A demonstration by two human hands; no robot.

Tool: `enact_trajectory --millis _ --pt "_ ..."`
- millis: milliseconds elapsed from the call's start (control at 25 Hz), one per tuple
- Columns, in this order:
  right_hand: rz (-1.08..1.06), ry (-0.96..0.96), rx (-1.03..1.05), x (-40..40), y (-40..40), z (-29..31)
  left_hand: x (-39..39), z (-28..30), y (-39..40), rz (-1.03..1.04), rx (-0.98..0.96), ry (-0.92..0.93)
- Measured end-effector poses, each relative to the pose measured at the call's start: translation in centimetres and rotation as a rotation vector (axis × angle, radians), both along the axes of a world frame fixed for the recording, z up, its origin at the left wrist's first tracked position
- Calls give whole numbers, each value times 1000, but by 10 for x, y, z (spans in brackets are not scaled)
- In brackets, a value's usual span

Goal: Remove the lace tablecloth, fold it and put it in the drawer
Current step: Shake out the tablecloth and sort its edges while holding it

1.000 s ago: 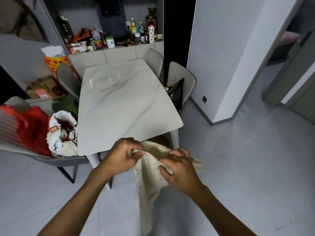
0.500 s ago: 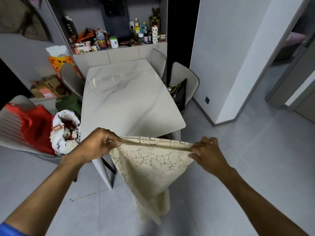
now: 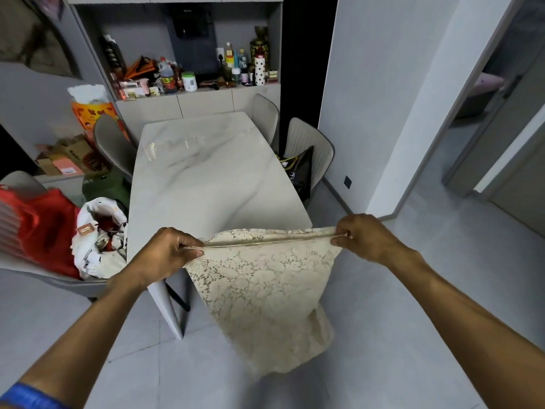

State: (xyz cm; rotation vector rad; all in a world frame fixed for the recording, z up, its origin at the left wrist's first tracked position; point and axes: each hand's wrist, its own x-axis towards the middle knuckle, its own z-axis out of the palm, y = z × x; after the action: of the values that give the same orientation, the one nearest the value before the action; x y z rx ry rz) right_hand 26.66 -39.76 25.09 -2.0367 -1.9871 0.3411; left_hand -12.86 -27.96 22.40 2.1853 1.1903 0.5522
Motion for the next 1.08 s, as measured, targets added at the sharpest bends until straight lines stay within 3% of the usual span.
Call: enact_trajectory --millis 160,440,560,640,720,840,880,1000,1080 --pt "-80 134 60 1 0 -5 -1 -1 0 15 -2 -75" --pt "-144 916 126 -5 4 -15 -6 2 -9 174 -138 -467" --pt "-176 1136 -5 -9 0 -29 -7 4 -14 158 -149 -503" --pt "-168 1138 -79 -15 -5 -44 -9 9 -18 99 -211 -455" --pt "-170 1131 -21 -25 -6 -52 -13 17 -15 128 -225 -315" --pt "-121 1087 44 -47 0 -51 -8 29 -5 63 -24 284" --pt "-89 1035 41 -57 2 -49 4 35 -10 -10 -21 354" --pt "6 865 45 -89 5 -36 59 38 -33 -263 -242 97" --pt "24 851 103 -101 6 -25 94 31 -46 -317 -262 -80"
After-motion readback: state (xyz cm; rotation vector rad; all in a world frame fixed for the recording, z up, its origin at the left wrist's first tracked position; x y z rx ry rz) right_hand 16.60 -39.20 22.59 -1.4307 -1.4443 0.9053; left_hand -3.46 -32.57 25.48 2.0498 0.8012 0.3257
